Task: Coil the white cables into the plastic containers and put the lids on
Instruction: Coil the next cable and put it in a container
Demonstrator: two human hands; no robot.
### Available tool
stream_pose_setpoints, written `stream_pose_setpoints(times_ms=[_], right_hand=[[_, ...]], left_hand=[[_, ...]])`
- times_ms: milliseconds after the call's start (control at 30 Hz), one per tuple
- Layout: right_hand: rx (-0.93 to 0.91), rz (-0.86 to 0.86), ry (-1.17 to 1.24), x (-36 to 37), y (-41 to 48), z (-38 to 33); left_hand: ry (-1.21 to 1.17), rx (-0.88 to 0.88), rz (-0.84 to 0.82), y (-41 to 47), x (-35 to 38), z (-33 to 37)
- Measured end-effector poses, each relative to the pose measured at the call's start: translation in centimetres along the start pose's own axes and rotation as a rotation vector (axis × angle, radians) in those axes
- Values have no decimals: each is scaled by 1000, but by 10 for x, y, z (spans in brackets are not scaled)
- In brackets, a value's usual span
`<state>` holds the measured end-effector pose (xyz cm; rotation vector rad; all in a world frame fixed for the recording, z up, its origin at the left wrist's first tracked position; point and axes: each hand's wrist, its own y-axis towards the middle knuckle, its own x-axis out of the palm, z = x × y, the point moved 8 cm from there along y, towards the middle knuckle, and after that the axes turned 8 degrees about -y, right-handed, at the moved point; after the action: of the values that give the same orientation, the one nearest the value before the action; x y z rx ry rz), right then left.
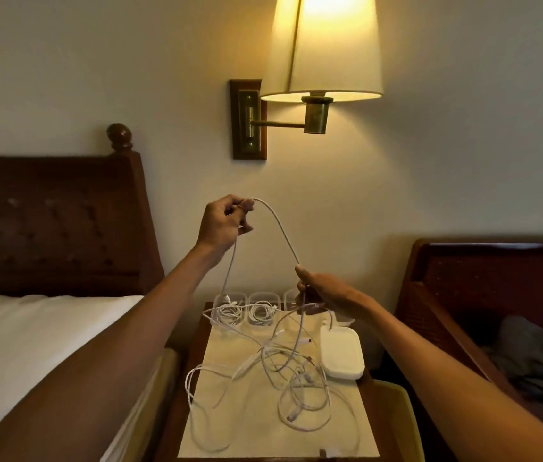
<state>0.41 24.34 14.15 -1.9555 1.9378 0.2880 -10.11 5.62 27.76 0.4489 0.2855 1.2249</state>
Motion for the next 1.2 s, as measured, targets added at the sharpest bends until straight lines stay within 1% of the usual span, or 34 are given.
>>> stream_pose_setpoints(times_ms=[67,133,200,267,367,433,467,533,600,667,733,767,800,867,900,967,1033,1067,1100,1167,1200], right_hand=[[-34,63,-1,-5,1,-2],[-115,153,-13,-14,3,-15],[-169,225,-8,-25,4,-32],[-219,270,-26,-34,4,-47],[-307,350,-52,-47,3,-70],[-357,413,-69,-55,3,-86],[-371,429,-70,-58,3,-93],[-375,416,-64,-60,3,-103],[-341,370,-102,-59,4,-105],[-307,327,-147,-59,2,-101],[-284,319,-159,-62,0,-96],[-271,332,-160,-66,-2,-96],[-261,349,-154,-70,-3,-97],[-273,368,-119,-75,-4,-104],[-290,364,-105,-75,-4,-110],[-319,348,-97,-71,-4,-124],[-331,337,-93,-68,-2,-137],[-331,332,-91,-67,-1,-142],[-332,325,-93,-68,0,-146],[-329,303,-97,-72,0,-153],[-324,292,-99,-74,-2,-155]], left_hand=[[40,-30,1,3,-4,-2],[92,-94,-55,1,-3,-8],[191,-133,-153,-4,-1,-12],[286,-116,-256,-8,1,-9],[280,-129,-442,-16,17,2],[298,-117,-505,-19,29,14],[304,-87,-499,-17,33,22],[303,-10,-410,-6,30,39],[282,44,-246,12,15,54],[273,105,-19,30,-11,67],[413,143,161,42,-36,70],[532,119,193,46,-45,66],[649,55,171,48,-49,56],[808,-86,24,43,-43,33],[857,-115,-58,36,-35,25],[906,-69,-212,20,-8,20],[902,9,-309,11,21,21],[893,52,-332,8,33,21],[914,112,-319,7,41,23],[981,207,-203,10,45,34],[996,226,-136,13,45,39]])
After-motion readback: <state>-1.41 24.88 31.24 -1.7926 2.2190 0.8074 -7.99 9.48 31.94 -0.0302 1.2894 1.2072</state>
